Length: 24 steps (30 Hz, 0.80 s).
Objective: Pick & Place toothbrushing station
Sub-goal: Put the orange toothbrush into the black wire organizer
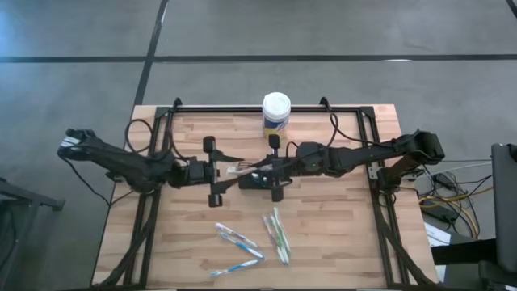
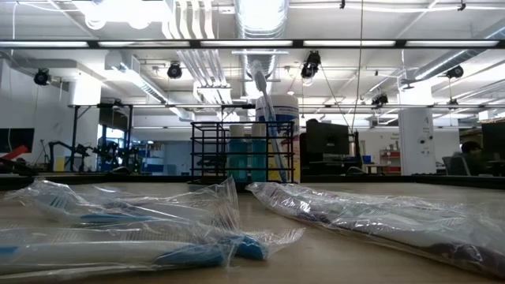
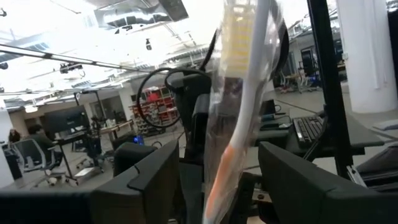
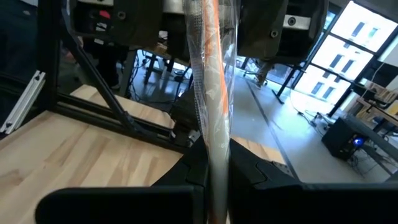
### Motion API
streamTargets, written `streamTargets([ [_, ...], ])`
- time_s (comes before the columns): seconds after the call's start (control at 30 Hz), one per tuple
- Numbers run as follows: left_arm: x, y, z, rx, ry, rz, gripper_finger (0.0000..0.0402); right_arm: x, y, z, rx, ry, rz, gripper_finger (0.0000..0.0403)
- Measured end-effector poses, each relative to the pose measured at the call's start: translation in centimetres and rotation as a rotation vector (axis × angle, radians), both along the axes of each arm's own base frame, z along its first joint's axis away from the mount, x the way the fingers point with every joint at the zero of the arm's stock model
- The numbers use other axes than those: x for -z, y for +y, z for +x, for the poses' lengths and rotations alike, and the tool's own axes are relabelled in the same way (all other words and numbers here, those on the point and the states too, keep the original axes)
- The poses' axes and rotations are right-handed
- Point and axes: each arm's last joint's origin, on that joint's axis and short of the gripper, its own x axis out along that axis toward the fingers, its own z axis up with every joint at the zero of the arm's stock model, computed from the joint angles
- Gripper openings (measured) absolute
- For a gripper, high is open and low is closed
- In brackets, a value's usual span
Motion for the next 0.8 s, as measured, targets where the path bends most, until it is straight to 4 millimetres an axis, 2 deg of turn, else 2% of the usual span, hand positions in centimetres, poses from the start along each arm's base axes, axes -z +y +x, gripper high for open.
streamTargets([
  [0.17, -0.13, -0.03, 0.73, 0.032, 0.001, 0.016, 0.0219, 0.1, 0.0, 0.0, 0.0, 0.005, -0.001, 0.0022],
  [0.27, -0.03, -0.08, 1.0, 0.037, 0.009, 0.02, 0.0195, 0.11, 0.0, -0.01, 0.0, 0.007, -0.001, 0.0022],
  [0.6, -0.42, -0.04, 0.64, 0.041, 0.0, 0.074, 0.0024, 0.3, 0.0, -0.03, 0.001, 0.025, -0.003, 0.0022],
  [0.8, -0.28, -0.02, 0.61, 0.037, 0.021, 0.089, 0.0021, 0.39, 0.0, -0.03, 0.001, 0.033, 0.015, 0.0032],
])
